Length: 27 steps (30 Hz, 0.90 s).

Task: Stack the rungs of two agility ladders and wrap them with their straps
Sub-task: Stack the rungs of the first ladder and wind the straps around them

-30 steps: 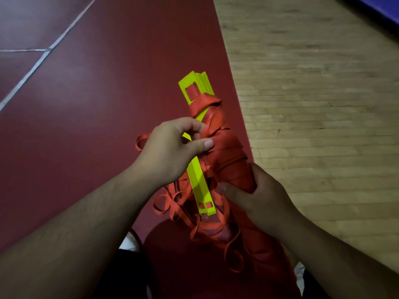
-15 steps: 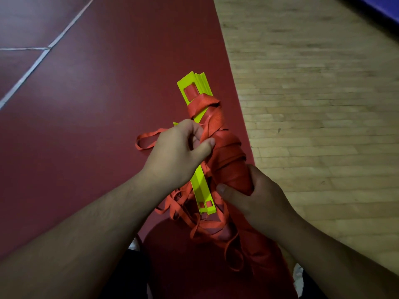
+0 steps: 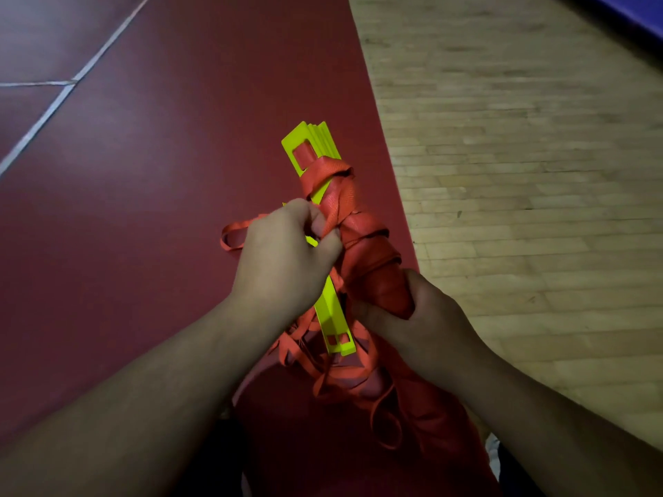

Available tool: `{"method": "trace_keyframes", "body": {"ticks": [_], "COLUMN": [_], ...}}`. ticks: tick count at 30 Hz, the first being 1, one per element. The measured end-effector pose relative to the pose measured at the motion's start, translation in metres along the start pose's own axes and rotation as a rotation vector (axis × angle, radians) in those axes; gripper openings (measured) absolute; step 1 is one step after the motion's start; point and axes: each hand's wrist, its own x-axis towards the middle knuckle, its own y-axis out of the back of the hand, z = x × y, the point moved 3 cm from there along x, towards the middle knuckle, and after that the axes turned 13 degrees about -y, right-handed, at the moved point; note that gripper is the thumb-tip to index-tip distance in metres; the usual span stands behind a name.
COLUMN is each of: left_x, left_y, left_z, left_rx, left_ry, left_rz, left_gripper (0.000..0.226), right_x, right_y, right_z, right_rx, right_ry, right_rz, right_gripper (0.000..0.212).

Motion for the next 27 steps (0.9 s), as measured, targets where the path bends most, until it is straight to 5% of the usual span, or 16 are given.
{"method": "trace_keyframes", "body": {"ticks": [7,14,20,27], "left_x": [0.002,0.003,0.007,0.009], "left_y": [0.003,0.004,-0.002,0.001], "left_z": [0.004,0.006,-0.009,-0.012], "left_rx": [-0.031,0.037,-0.432,-0.470], "left_ry": [-0.011,-0.034,0.139,0.120], "left_rz": [-0.003,-0.004,-0.156,-0.174], "left_gripper": [0.018,0.015,0.018,0.013], "right_x": [0.004,0.000,0.004,0.001], "right_y": [0.004,-0.001,0.004,0.004], "right_z": [0.002,0.000,0.006,0.004], "right_rx": [-0.043,0.002,0.003,0.007], "right_ry": [-0.004,0.037,-0.007,-0.006], "right_rz": [0.043,0.000,0.017,0.008], "right_gripper": [0.066,0.042,0.037,0.039]}}
